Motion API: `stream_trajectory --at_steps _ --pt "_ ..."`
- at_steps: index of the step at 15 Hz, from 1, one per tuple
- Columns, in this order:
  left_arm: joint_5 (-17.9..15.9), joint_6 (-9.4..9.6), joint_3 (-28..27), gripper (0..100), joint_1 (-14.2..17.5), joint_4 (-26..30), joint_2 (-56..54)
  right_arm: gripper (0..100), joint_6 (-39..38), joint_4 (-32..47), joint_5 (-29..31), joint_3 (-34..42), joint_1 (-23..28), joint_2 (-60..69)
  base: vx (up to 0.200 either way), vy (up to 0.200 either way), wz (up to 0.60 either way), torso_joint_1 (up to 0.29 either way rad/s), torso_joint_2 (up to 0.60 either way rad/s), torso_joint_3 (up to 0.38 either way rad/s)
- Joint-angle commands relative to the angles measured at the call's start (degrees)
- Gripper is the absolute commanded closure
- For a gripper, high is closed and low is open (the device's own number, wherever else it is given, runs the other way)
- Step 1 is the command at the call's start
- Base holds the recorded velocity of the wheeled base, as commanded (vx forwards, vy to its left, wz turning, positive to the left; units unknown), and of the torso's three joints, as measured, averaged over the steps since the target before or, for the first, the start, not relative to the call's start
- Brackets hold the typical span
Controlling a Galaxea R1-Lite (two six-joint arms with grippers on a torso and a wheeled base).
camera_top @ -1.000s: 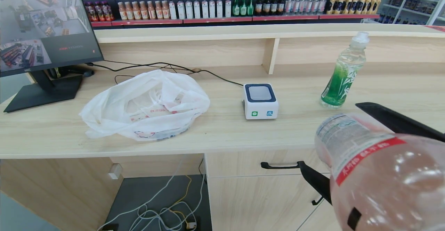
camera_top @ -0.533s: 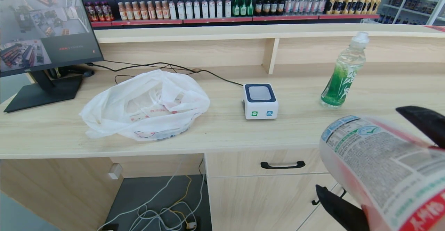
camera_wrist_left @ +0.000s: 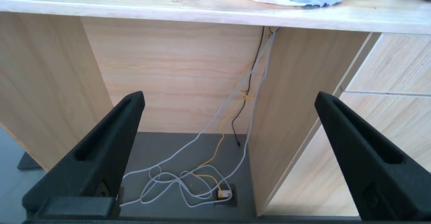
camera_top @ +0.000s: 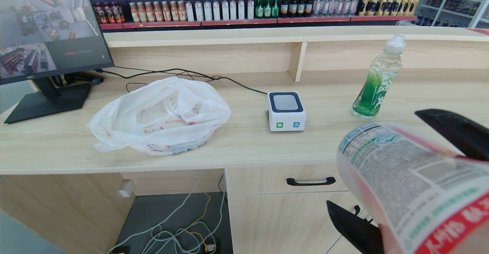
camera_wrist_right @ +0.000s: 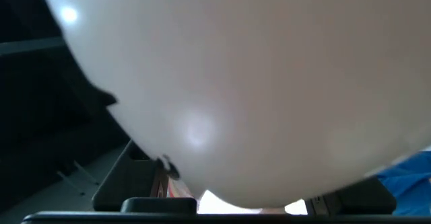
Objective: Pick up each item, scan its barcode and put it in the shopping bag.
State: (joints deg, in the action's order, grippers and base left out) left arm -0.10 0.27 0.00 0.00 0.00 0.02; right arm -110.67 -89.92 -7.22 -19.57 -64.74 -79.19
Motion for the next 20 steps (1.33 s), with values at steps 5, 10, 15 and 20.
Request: stream_trajectory --at_steps 5,10,15,20 --pt "0.0 0.00 0.0 0 0.0 0.0 0.0 100 0.0 -0.1 0.0 -0.1 0.1 -1.0 0.000 0.000 0.00 0.000 0.00 0.000" --pt "0.0 0.00 0.0 0 0.0 0.0 0.0 100 0.0 -0.1 0.0 0.4 0.5 -1.4 0.000 0.000 0.00 0.000 0.00 0.000" --pt "0.0 0.00 0.0 0 0.0 0.0 0.0 100 1.4 -0.1 0.0 0.6 2.0 -4.0 0.000 0.000 0.00 0.000 0.00 0.000" --pt "0.0 0.00 0.0 0 0.0 0.0 0.0 100 14.6 -0.1 -1.0 -0.6 2.1 -10.0 0.000 0.000 0.00 0.000 0.00 0.000"
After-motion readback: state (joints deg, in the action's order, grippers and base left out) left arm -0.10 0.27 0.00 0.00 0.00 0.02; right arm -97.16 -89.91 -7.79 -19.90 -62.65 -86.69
